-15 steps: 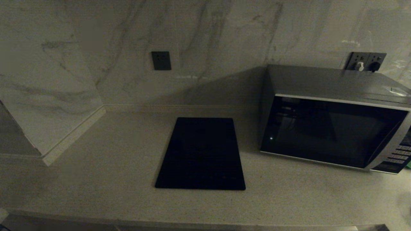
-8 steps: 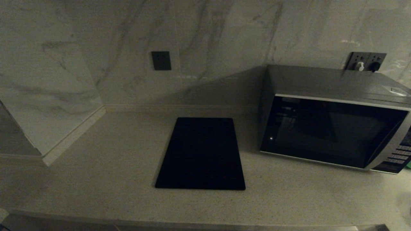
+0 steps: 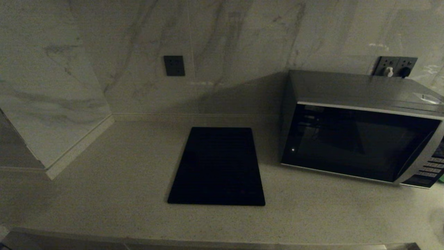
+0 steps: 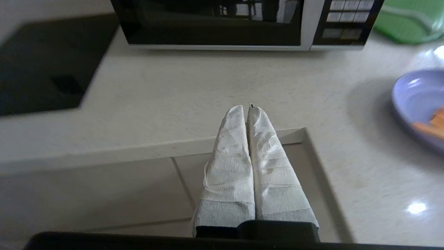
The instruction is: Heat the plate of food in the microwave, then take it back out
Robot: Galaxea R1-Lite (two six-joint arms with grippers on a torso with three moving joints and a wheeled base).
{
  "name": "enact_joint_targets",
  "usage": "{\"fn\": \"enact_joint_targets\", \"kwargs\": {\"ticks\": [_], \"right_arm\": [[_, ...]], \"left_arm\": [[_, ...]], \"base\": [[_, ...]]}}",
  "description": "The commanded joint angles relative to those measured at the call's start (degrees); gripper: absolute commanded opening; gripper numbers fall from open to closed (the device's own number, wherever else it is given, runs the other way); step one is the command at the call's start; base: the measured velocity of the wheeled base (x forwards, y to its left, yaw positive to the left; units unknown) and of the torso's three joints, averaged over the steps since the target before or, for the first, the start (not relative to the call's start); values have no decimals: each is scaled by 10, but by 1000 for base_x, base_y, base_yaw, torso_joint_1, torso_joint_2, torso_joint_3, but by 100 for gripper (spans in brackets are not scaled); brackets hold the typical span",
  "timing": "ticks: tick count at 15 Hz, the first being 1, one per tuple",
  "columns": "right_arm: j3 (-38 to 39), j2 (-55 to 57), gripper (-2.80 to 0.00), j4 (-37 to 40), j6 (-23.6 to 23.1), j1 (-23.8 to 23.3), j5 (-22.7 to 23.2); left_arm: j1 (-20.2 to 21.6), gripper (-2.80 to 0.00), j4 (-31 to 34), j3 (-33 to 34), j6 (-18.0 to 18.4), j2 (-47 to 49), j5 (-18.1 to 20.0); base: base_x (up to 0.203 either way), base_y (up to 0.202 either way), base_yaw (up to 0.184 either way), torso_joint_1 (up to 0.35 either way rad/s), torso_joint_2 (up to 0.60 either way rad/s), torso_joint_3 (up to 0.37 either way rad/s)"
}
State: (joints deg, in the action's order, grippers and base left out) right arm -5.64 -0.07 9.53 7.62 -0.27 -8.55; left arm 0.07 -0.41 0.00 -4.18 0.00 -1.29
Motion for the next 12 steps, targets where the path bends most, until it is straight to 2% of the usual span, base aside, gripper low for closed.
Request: {"fn": "enact_joint_targets", "kwargs": {"ticks": [1, 12], "right_arm": [[-1, 1, -280, 0, 30, 0, -1], [6, 1, -280, 13, 44, 0, 25]], "left_arm": [[0, -280, 0, 0, 0, 1, 0], [0, -280, 0, 0, 0, 0, 0]], "base": [[0, 0, 0, 0, 0, 0], [0, 0, 0, 0, 0, 0]]}}
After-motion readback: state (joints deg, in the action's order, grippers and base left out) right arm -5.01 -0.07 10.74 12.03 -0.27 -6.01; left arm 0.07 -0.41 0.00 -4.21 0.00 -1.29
